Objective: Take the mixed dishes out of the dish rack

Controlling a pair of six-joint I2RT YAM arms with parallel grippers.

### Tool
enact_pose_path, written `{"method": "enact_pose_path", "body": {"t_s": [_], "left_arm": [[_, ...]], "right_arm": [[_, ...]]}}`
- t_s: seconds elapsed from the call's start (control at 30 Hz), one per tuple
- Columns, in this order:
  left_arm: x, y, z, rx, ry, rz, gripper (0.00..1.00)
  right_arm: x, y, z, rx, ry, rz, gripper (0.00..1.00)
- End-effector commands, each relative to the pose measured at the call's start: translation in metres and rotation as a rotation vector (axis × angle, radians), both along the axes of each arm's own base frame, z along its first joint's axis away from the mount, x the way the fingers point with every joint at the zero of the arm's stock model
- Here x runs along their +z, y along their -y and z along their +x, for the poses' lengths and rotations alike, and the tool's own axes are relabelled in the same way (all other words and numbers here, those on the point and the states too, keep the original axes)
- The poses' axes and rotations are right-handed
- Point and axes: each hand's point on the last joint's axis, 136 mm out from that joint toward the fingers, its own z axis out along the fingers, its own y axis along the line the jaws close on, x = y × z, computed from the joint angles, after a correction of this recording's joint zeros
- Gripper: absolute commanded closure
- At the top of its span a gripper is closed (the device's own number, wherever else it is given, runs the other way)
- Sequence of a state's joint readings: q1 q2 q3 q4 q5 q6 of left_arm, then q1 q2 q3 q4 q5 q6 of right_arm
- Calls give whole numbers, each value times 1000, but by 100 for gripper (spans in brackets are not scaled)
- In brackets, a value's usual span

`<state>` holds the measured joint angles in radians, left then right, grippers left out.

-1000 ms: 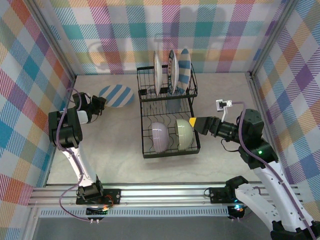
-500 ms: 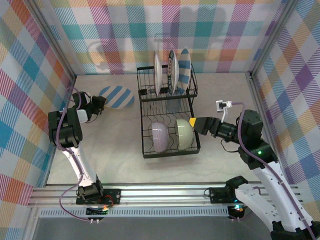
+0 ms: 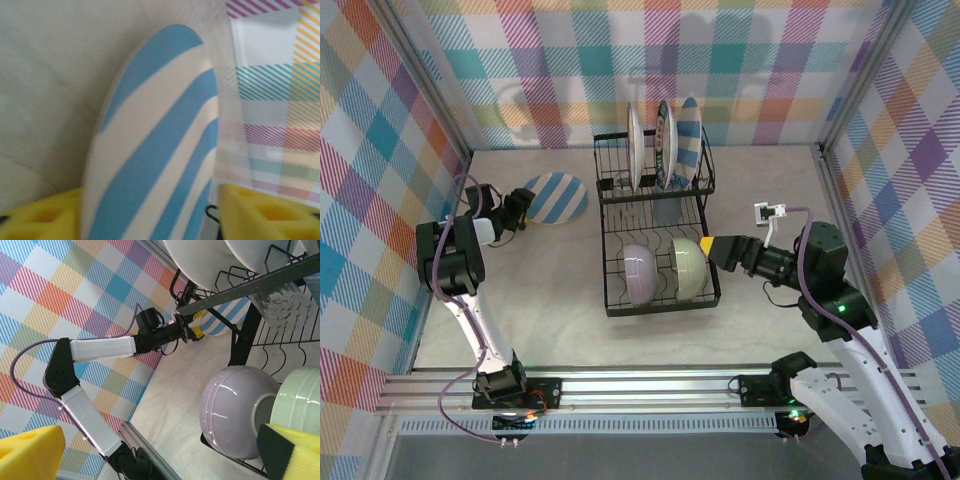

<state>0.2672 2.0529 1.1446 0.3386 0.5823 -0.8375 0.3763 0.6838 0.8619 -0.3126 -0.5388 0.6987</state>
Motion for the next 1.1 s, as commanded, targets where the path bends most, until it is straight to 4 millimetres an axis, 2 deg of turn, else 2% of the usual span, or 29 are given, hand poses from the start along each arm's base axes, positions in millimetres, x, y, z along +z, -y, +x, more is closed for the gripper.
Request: {"method": "enact_pose_path", "body": {"t_s": [0.0, 0.1, 0.2, 0.33, 0.47, 0.63, 0.8, 0.83, 1.0, 1.03, 1.07], "left_arm": [[10, -30, -2, 57, -9, 64, 25], [11, -36, -6, 73, -35, 87, 15], [13, -42, -12, 98, -61, 115, 0], [16, -50, -23, 135, -99, 150, 0], [32, -57, -35, 192, -101, 166, 0], [78, -53, -55, 241, -33, 152, 0], [145, -40, -86, 255, 60, 169, 0], [161, -34, -92, 247, 90, 172, 0], [218, -6, -128, 175, 186, 179, 0], [226, 12, -136, 124, 207, 175, 0], [234, 22, -142, 88, 233, 175, 0]], "right_arm": [[-1, 1, -1, -5, 8, -2, 1], [-1, 2, -1, -9, 9, -6, 1], [-2, 2, 0, -17, 8, -12, 1], [-1, 5, 0, -28, 13, -25, 1], [-1, 9, 1, -51, 19, -47, 1], [0, 12, 3, -71, 27, -66, 1], [4, 12, 10, -86, 33, -79, 1], [4, 12, 12, -92, 31, -84, 1], [11, 14, 25, -131, 42, -107, 1], [14, 14, 28, -139, 49, -113, 1], [16, 15, 31, -148, 54, -119, 1]]}}
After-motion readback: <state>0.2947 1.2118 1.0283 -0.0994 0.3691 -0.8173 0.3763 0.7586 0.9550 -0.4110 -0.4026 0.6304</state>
